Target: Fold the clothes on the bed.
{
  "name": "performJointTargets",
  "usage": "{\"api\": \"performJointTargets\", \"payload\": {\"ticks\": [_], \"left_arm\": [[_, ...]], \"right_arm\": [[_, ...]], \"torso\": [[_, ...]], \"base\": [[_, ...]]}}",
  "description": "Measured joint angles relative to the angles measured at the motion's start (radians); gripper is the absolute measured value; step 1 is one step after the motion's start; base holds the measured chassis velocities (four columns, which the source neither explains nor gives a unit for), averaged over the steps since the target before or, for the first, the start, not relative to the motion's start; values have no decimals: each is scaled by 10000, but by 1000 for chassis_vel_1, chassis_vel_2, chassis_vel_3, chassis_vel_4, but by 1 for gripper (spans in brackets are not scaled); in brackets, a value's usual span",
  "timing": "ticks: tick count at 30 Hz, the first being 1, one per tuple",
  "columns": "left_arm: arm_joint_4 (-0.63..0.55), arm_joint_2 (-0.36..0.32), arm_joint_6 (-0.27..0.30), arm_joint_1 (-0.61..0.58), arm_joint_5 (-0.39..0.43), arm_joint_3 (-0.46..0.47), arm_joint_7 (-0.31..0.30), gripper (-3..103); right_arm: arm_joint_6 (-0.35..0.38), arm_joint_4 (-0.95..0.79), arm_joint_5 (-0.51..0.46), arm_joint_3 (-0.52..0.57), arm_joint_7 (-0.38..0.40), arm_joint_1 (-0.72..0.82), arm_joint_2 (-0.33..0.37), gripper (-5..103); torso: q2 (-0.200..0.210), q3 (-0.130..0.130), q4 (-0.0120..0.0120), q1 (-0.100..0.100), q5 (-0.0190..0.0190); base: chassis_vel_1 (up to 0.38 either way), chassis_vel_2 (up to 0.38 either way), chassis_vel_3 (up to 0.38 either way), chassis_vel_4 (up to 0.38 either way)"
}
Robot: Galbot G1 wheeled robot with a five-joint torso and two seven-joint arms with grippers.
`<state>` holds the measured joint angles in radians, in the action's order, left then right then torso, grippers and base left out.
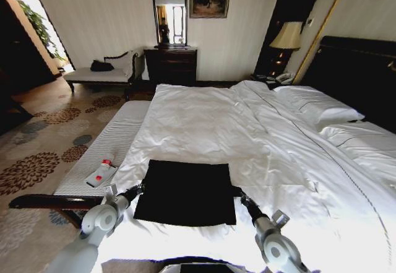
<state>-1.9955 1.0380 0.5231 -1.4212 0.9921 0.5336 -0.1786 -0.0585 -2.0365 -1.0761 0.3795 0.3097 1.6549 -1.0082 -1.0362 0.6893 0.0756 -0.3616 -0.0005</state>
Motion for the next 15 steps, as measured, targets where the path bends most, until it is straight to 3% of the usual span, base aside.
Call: {"api": "performJointTargets", "payload": {"ticks": [1,3,4,8,10,11,12,13,15], "left_arm": [[-103,25,-136,-40,-120,22,35,9],[-148,36,-211,-62,-194,53,53,9],[-260,68,-359,-100,-364,195,81,20],[-514,163,-466,-136,-417,607,96,25],[-933,280,-444,-119,-50,1317,70,42],[-1056,315,-379,19,271,1708,-17,46],[-1056,315,-379,19,271,1708,-17,46],[-993,329,-280,363,628,1972,-132,52],[-313,329,-154,1333,838,1841,-340,57]], "right_arm": [[-38,-98,146,13,-29,65,-11,19],[-51,-167,198,37,-37,100,-16,19],[-77,-393,292,139,-41,186,-21,30],[-142,-882,376,408,-31,327,-28,36],[-159,-1577,217,843,159,470,-52,51],[-158,-1864,23,1080,280,489,-57,51],[-158,-1864,23,1080,280,489,-57,51],[-146,-2025,-213,1285,404,447,-58,62],[-95,-2031,-467,1443,533,251,-58,68]], "torso": [[0,0,0,0,0],[0,0,0,0,0],[0,0,1,0,0],[0,0,-1,0,-2],[0,0,-1,0,-2],[-1,0,-3,1,-1],[-1,0,-3,1,-1],[-1,0,-6,1,1],[-1,0,-6,1,0]], "base": [[0,0,0,0],[0,0,0,0],[0,0,0,0],[0,0,0,0],[0,0,0,0],[0,0,0,0],[0,0,0,0],[0,0,0,0],[0,0,0,0]]}}
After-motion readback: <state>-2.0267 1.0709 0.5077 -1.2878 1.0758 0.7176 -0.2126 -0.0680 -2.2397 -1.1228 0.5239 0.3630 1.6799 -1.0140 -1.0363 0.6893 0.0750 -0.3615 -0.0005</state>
